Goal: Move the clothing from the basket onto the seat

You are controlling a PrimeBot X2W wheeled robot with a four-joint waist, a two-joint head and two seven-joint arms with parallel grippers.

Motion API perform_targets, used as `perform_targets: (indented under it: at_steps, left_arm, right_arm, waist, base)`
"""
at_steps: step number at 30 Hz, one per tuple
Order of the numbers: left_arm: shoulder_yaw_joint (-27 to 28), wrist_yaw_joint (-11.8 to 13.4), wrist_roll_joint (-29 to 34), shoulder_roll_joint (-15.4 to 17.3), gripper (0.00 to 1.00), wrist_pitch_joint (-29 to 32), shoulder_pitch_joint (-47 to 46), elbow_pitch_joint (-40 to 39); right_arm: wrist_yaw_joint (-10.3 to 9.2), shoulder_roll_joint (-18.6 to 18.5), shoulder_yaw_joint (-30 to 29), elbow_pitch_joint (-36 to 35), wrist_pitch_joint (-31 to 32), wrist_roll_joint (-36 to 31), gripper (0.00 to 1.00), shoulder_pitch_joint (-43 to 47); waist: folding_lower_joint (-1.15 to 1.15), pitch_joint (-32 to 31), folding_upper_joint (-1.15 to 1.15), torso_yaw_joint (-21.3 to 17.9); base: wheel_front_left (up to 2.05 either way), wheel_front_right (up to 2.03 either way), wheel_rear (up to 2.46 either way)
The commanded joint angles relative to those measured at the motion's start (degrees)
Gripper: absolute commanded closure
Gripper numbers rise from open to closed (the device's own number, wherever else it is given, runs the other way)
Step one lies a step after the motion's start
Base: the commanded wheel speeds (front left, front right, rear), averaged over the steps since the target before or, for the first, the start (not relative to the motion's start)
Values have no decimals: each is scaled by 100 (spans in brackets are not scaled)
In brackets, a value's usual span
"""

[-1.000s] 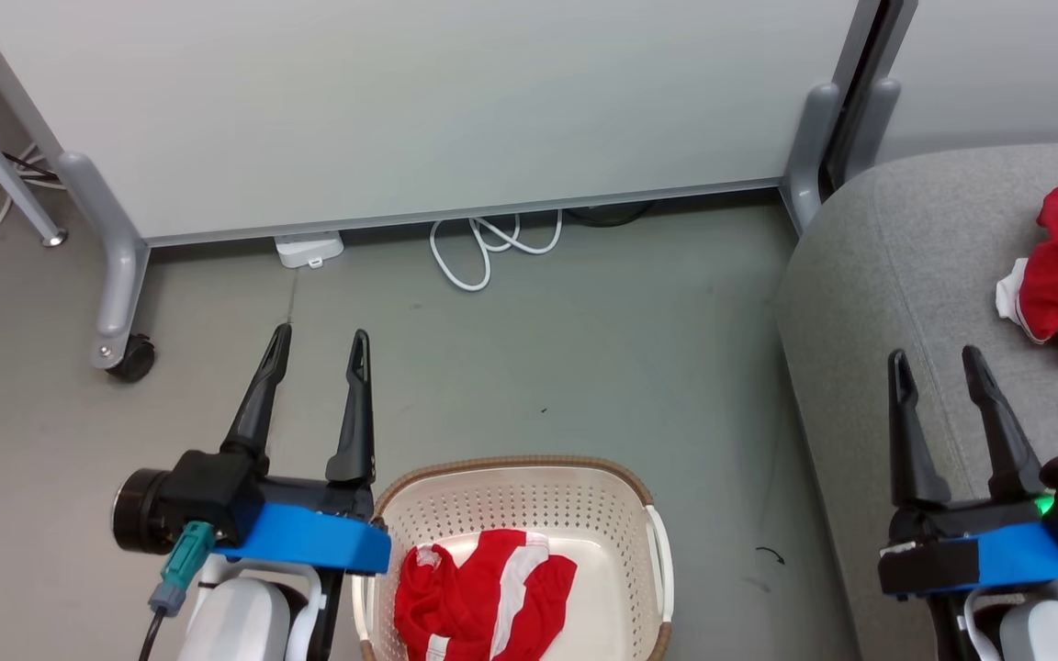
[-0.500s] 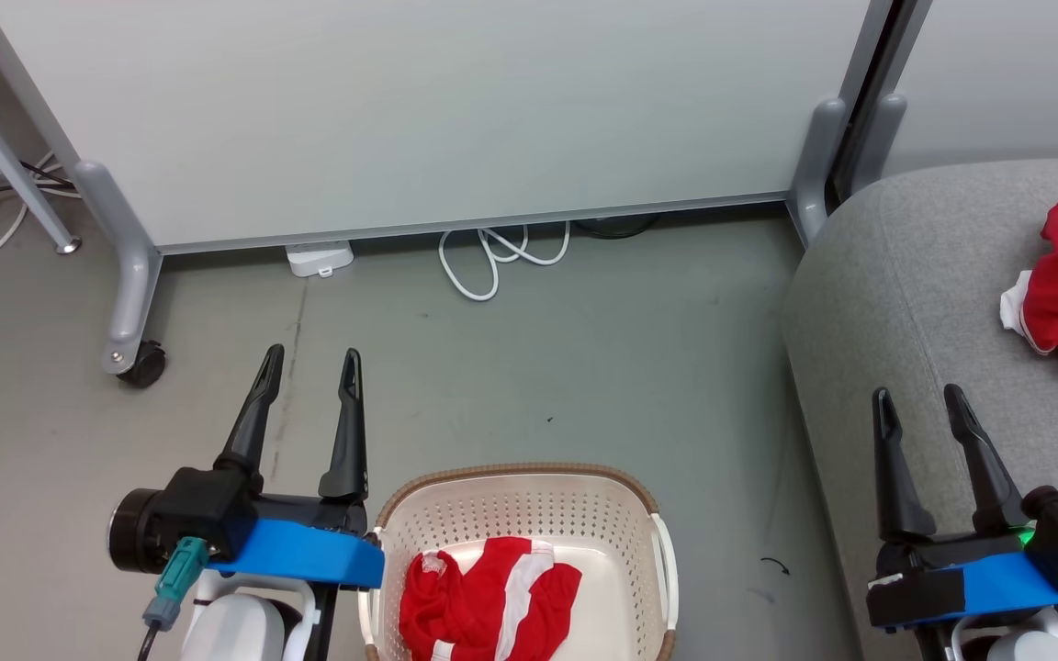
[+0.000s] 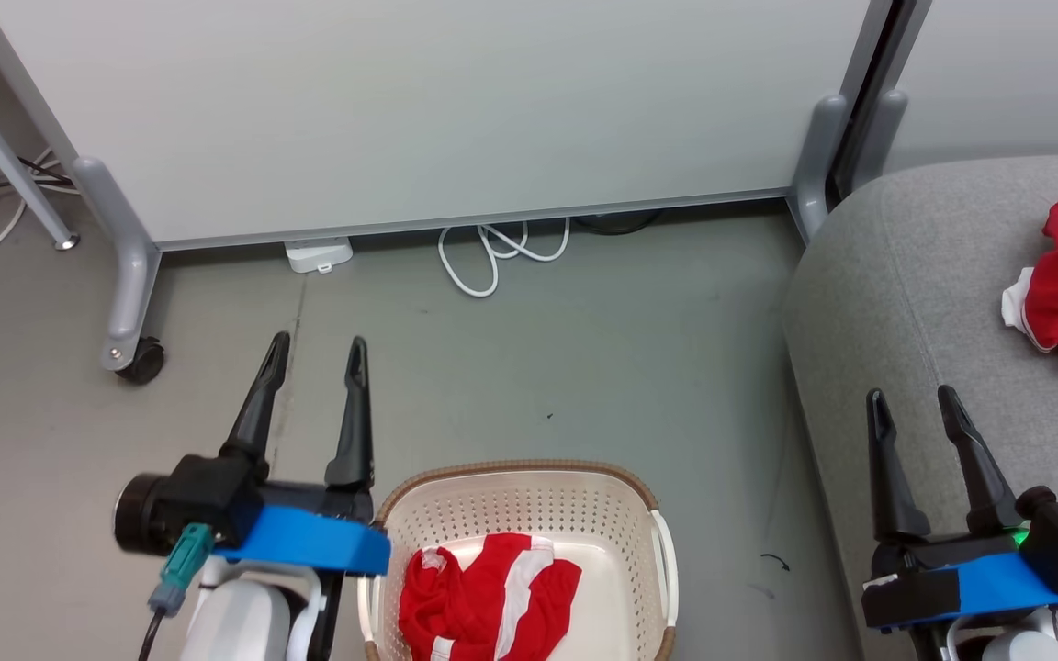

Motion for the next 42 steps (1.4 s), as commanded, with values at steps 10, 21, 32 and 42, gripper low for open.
perform_targets:
  at_steps: [10, 21, 32, 42]
  left_arm:
    - [-967, -147, 231, 260, 0, -27, -1292, 1048]
    - [-2933, -138, -273, 629, 0, -28, -2808, 2687]
    - [-5258, -137, -832, 605, 0, 276, -3974, 4482]
    - [-6507, -137, -1311, 670, 0, 1273, -4592, 5035]
  right_arm:
    - [3, -109, 65, -135, -20, 9, 0, -474]
    - [3, -304, 64, -350, -20, 102, 0, -1052]
    - [3, -436, 155, -559, -20, 195, 0, -1676]
    - [3, -452, 250, -767, -20, 256, 0, -2156]
  waist:
    - [0, 484, 0, -213]
    - [0, 1543, 0, -497]
    - [0, 2675, 0, -735]
    - [0, 3553, 0, -912]
  base:
    - [0, 0, 0]
    - [0, 0, 0]
    - [0, 0, 0]
    - [0, 0, 0]
